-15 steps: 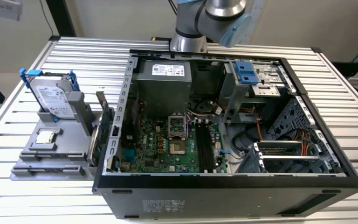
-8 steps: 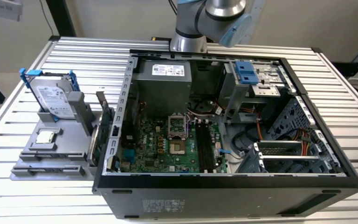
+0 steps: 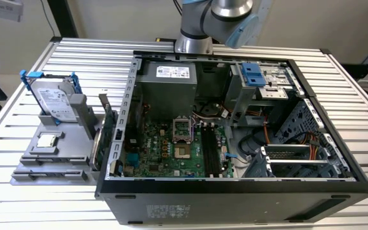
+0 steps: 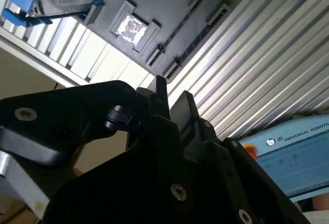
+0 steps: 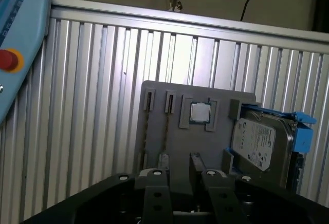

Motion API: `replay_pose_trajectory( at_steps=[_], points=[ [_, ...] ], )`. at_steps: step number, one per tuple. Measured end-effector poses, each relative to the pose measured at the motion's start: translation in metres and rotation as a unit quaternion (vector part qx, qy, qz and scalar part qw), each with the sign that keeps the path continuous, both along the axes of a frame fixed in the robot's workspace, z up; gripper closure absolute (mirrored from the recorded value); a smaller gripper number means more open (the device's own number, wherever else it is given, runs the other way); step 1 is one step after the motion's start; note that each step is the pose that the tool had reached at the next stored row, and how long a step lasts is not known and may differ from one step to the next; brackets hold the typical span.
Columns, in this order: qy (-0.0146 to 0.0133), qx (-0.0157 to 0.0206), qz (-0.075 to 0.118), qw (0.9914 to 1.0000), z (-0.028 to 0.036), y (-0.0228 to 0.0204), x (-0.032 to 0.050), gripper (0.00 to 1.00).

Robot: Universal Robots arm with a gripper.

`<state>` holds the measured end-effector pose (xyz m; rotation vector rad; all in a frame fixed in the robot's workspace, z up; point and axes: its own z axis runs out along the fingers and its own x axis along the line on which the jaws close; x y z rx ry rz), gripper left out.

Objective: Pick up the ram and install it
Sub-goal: 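Pick up the ram and move it above insertion slot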

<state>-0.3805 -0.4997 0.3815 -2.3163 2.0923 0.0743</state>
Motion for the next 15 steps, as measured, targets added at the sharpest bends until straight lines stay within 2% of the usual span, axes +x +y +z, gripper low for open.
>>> replay_pose_trajectory(
  at_steps=[8,12,15],
  points=[
    [-0.0001,0.0,0.0,1.0,-0.0001,0.0,0.0,0.0],
    [-0.0038,-0.0001,0.0,0.99999,-0.0036,0.0,0.0,0.0],
    [-0.0045,-0.0007,0.0,0.99999,-0.0081,0.0,0.0,0.0]
  ],
)
